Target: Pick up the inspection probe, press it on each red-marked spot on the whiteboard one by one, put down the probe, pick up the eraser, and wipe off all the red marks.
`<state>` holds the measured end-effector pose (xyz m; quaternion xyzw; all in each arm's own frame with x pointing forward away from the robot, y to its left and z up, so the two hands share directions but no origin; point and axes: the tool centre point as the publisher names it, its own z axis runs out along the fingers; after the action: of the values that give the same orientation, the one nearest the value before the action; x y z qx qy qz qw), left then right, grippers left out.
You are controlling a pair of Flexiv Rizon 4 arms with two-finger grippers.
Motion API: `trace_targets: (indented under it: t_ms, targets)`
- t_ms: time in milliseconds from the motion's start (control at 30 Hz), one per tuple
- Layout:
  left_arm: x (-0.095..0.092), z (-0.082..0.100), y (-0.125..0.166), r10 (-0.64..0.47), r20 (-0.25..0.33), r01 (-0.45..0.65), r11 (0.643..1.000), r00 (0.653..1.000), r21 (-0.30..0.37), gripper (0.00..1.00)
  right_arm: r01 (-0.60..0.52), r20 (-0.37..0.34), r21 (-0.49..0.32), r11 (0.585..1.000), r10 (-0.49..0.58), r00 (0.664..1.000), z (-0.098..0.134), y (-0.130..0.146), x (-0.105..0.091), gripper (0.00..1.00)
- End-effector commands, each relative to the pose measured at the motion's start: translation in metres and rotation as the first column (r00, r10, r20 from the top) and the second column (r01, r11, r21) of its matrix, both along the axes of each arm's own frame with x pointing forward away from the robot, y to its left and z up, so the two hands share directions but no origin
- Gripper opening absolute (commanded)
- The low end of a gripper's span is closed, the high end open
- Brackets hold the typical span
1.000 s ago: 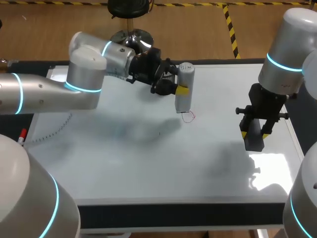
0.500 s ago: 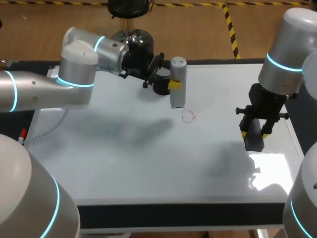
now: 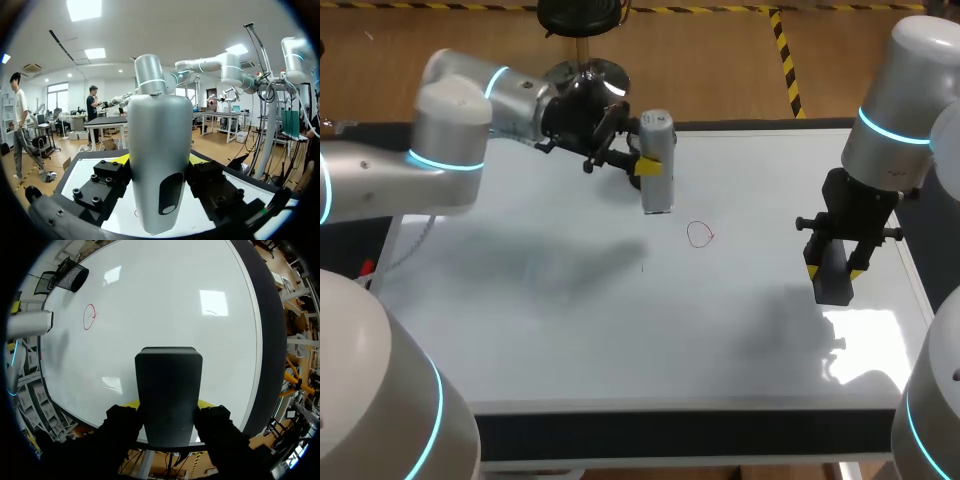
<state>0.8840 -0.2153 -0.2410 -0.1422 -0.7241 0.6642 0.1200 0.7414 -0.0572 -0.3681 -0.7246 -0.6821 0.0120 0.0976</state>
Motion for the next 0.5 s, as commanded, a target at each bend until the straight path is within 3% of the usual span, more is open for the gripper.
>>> trace_targets:
  t_ms: [33, 500]
  targets:
    - [-0.003, 0.003, 0.014, 0.017, 0.005, -0.017, 1.000, 1.000, -0.005, 0.00, -0.001, 0.001, 0.002, 1.000, 0.001, 1.000, 0.001, -0.001, 0.000, 0.00]
    - [-0.007, -0.002, 0.056, 0.049, 0.013, -0.048, 0.999, 0.999, -0.008, 0.00, -0.001, 0.001, 0.002, 1.000, 0.001, 1.000, 0.001, -0.001, 0.000, 0.00]
